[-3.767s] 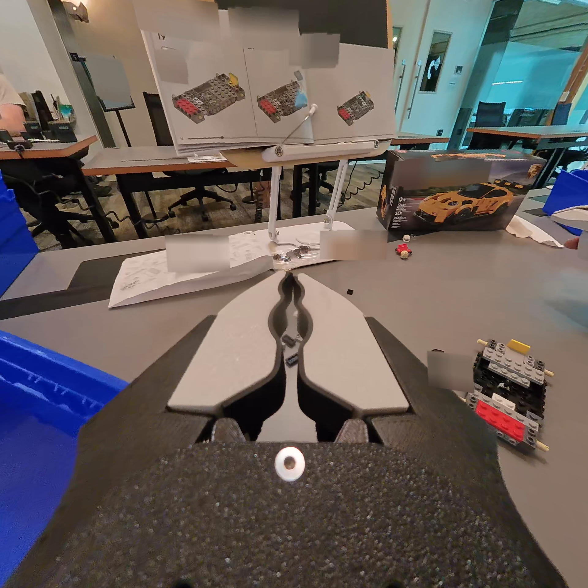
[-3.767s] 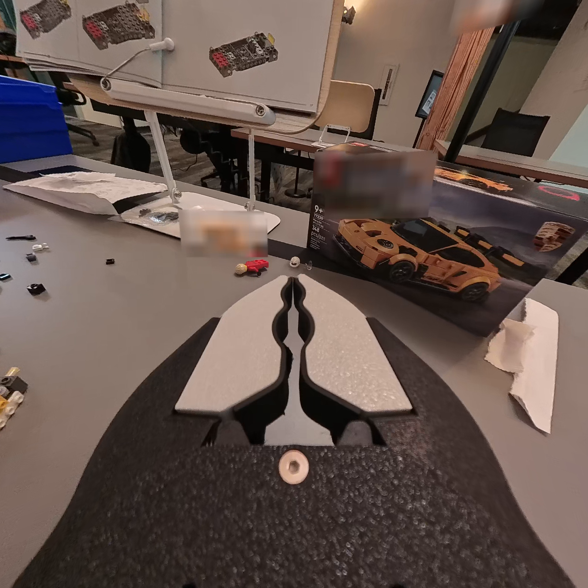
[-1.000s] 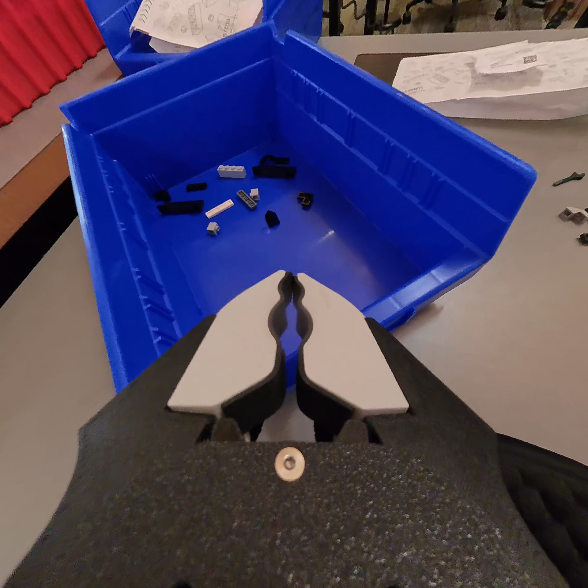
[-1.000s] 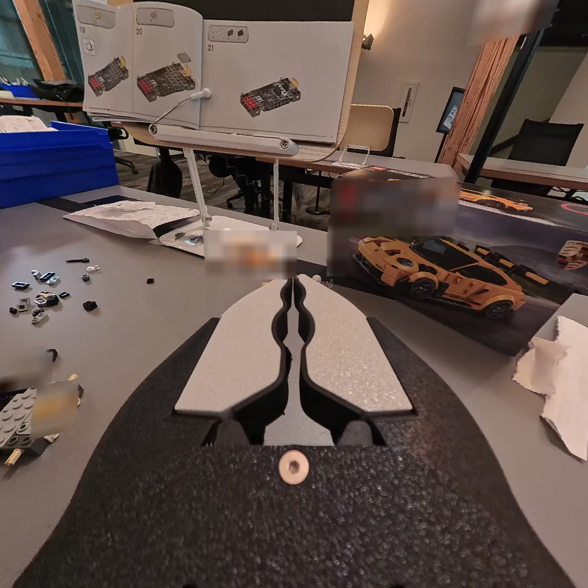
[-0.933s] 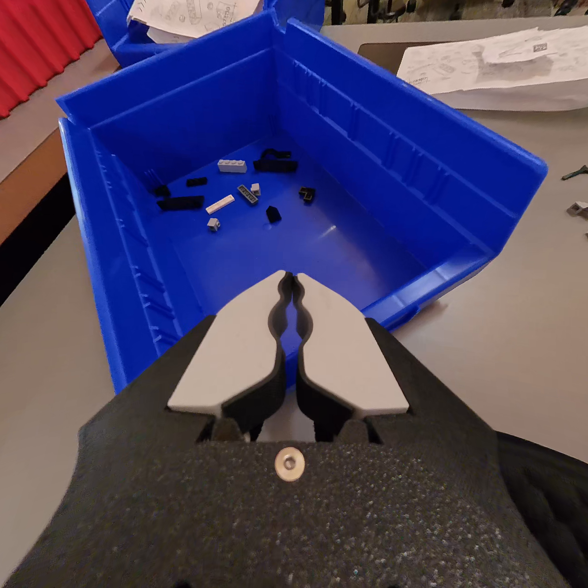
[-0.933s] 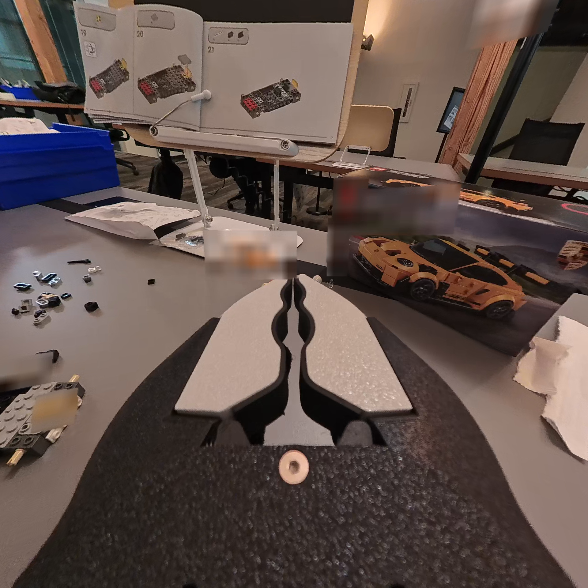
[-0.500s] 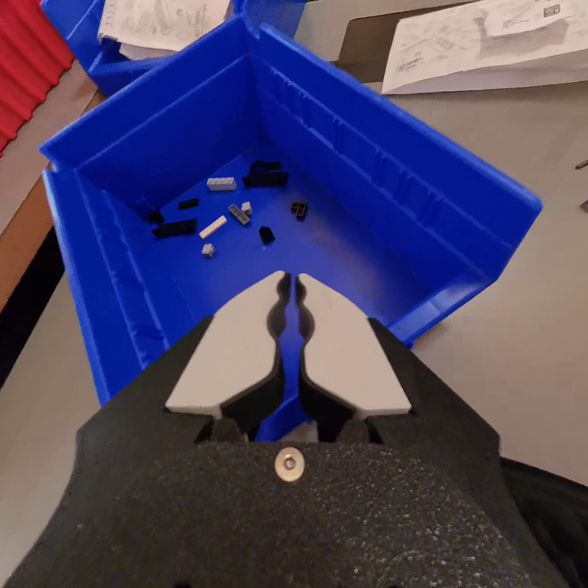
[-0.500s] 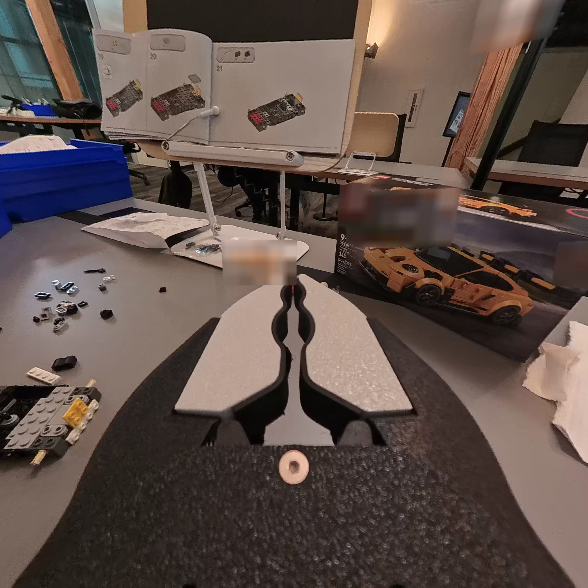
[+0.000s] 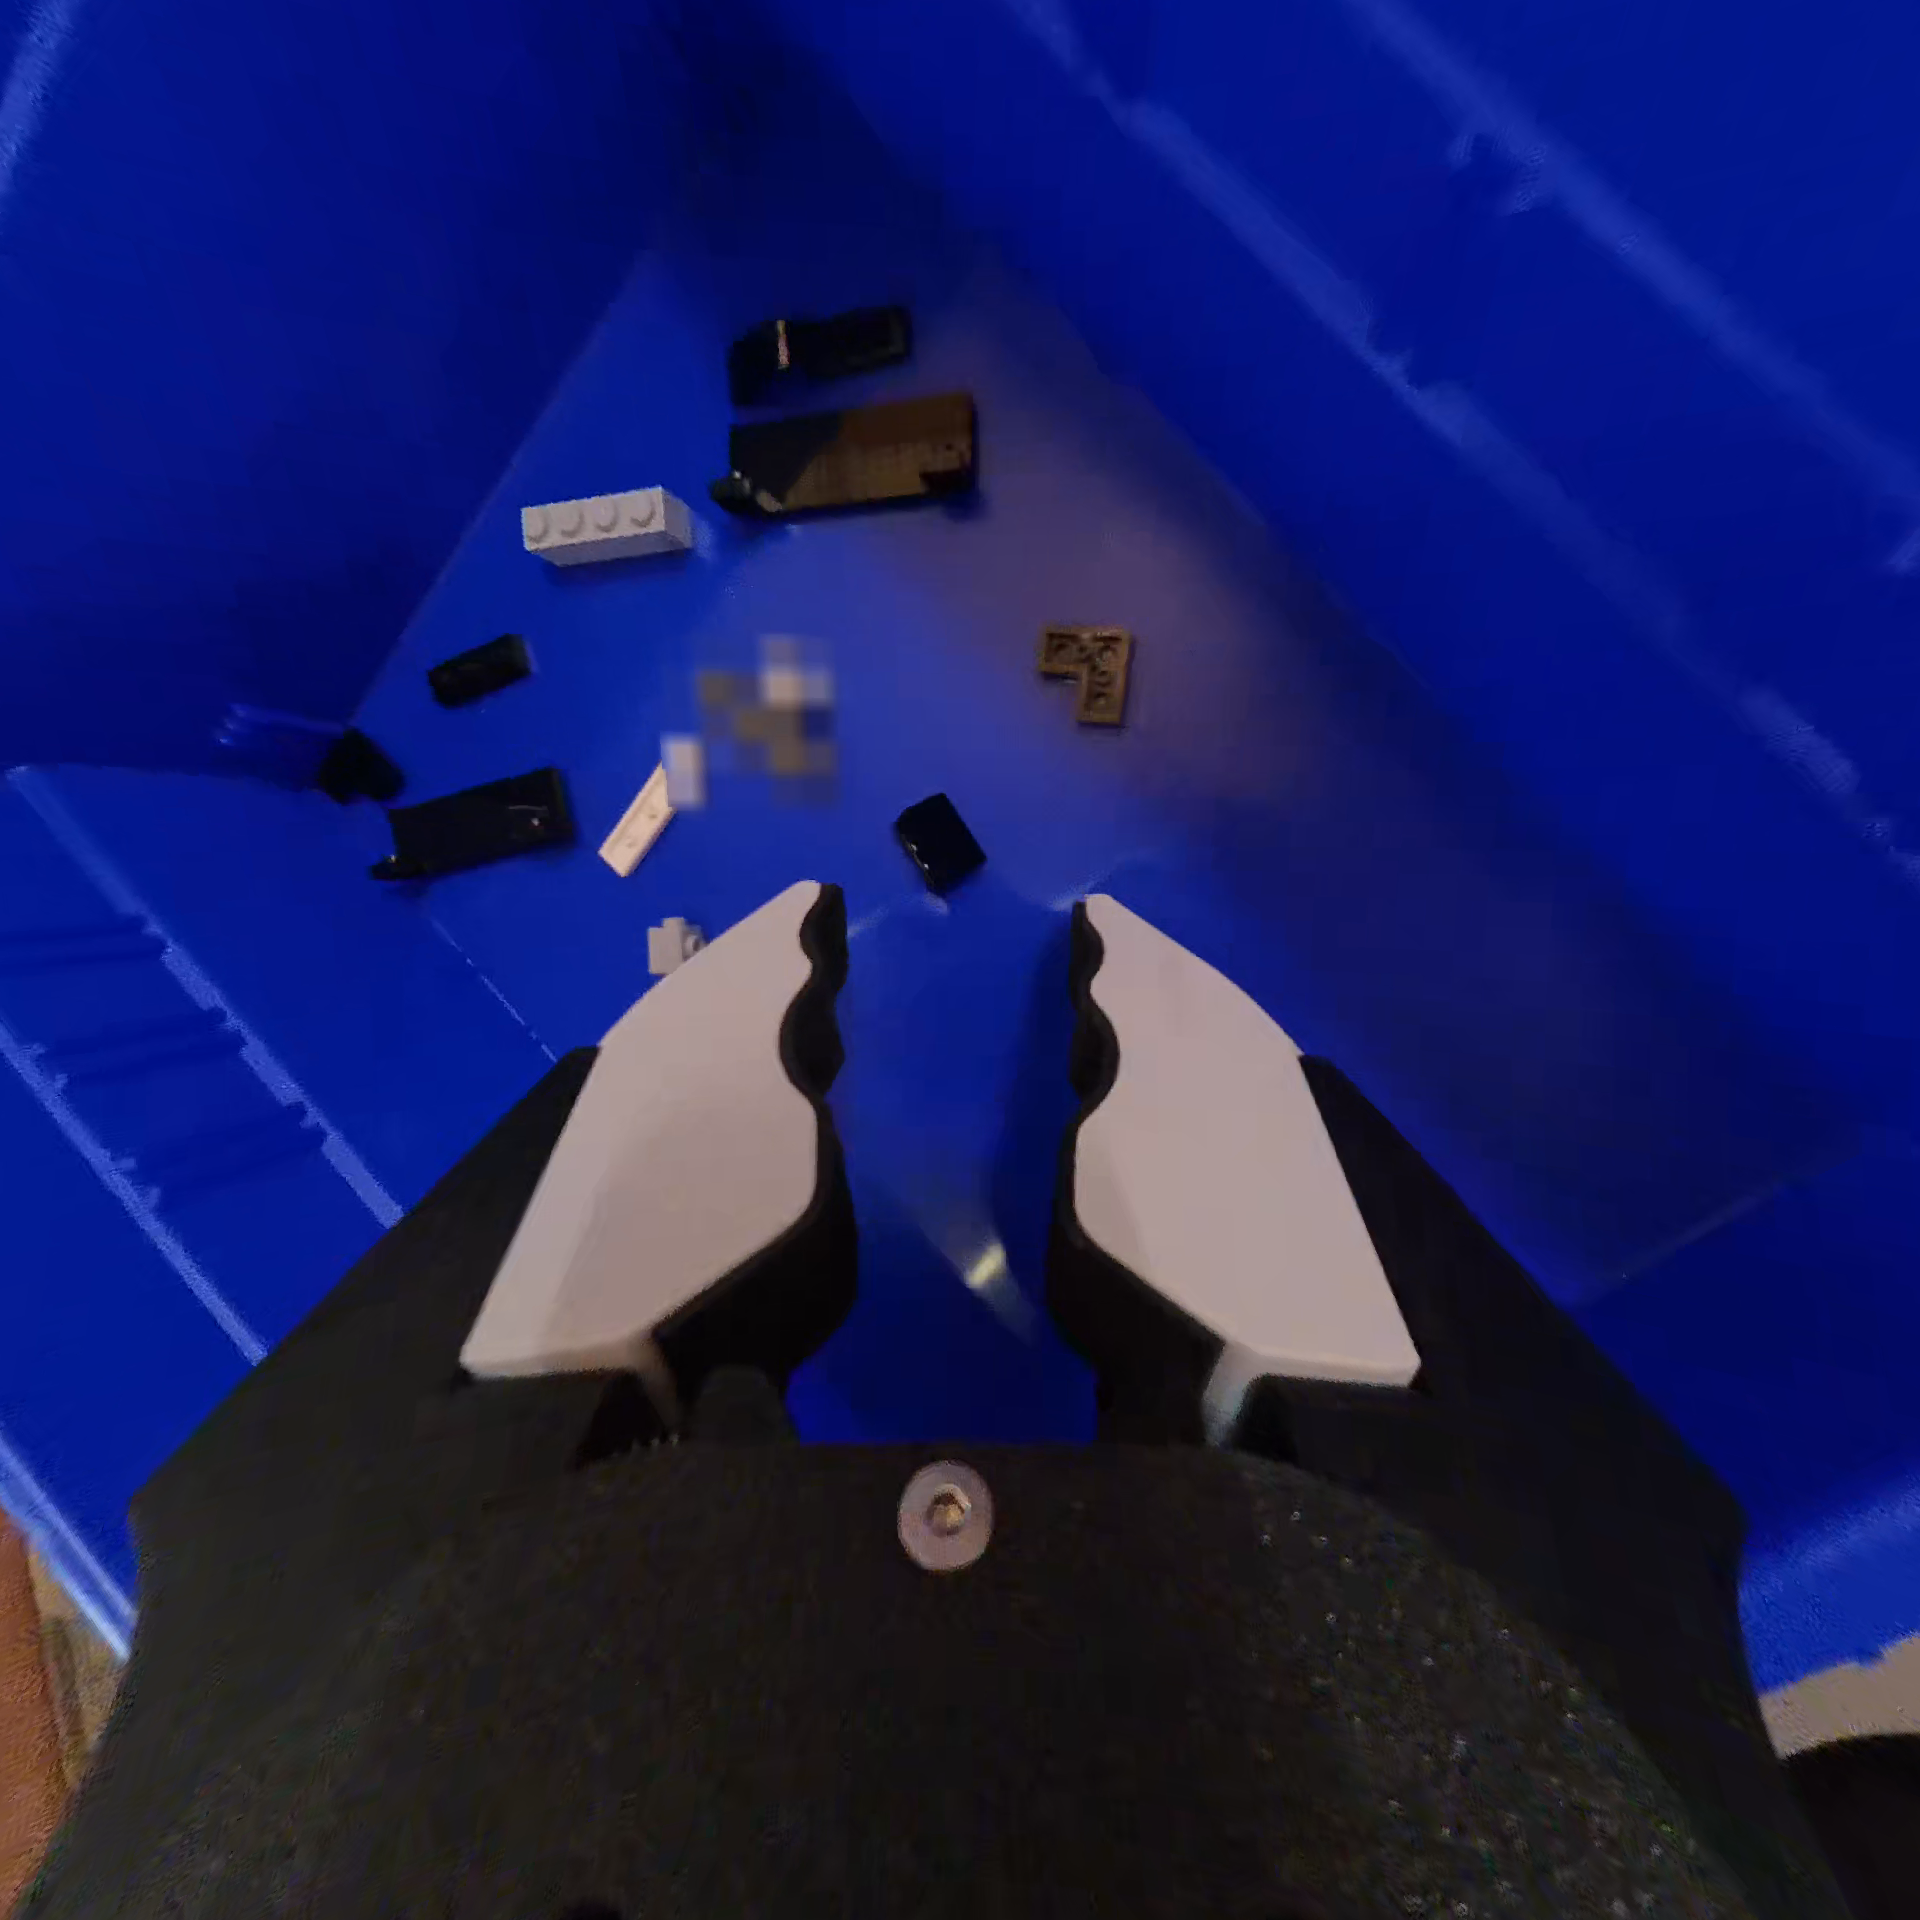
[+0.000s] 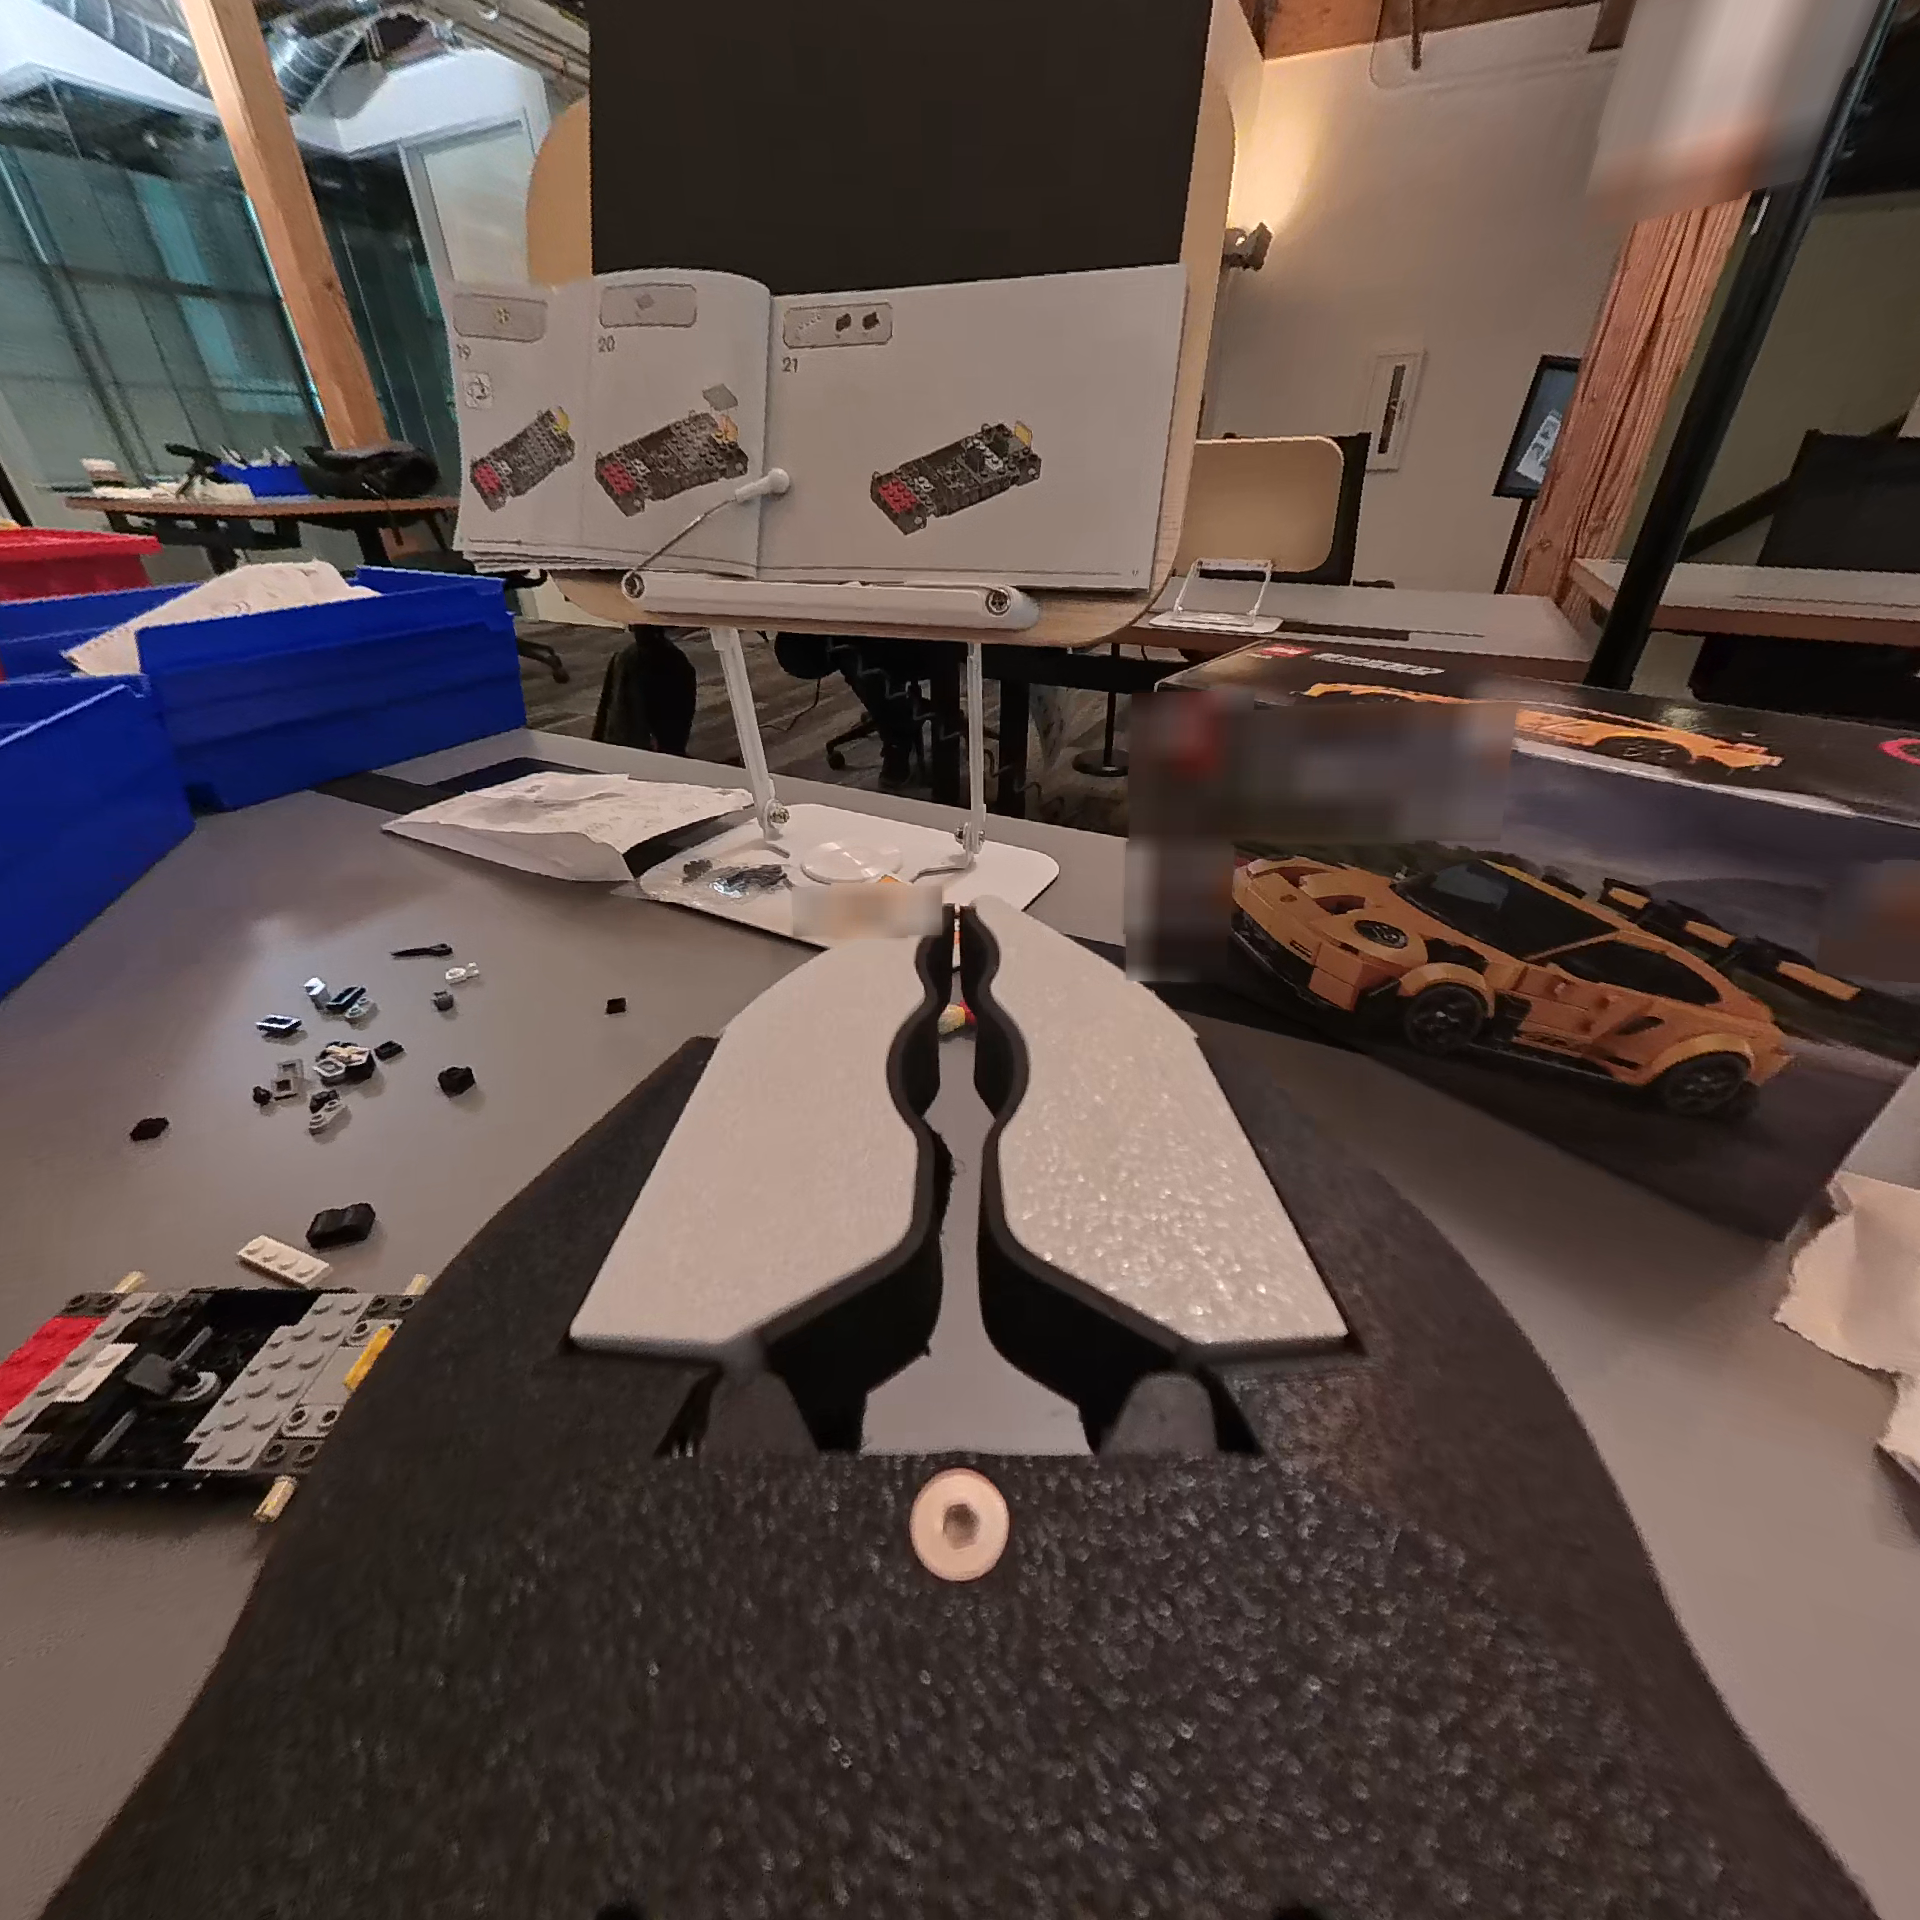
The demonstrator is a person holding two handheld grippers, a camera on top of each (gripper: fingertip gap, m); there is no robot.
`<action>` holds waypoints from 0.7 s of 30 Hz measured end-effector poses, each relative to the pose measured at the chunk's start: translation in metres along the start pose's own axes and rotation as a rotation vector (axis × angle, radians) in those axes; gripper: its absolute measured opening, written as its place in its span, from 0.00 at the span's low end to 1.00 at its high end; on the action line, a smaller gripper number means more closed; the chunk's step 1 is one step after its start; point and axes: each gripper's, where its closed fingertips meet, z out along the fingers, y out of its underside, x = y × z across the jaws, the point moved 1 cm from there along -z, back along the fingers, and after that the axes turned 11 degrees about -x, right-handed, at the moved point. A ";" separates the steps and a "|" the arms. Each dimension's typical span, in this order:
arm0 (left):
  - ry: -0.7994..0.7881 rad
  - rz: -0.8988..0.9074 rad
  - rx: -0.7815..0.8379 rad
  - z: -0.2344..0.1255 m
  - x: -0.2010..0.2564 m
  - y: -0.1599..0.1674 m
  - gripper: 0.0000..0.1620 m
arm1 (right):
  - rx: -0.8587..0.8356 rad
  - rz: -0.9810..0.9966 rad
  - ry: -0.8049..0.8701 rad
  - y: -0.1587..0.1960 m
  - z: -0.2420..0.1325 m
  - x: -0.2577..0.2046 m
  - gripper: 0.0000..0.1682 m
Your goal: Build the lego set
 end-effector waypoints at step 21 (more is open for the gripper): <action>0.220 -0.157 -0.036 0.019 -0.009 -0.011 0.07 | -0.018 0.009 -0.003 0.004 0.002 0.002 0.00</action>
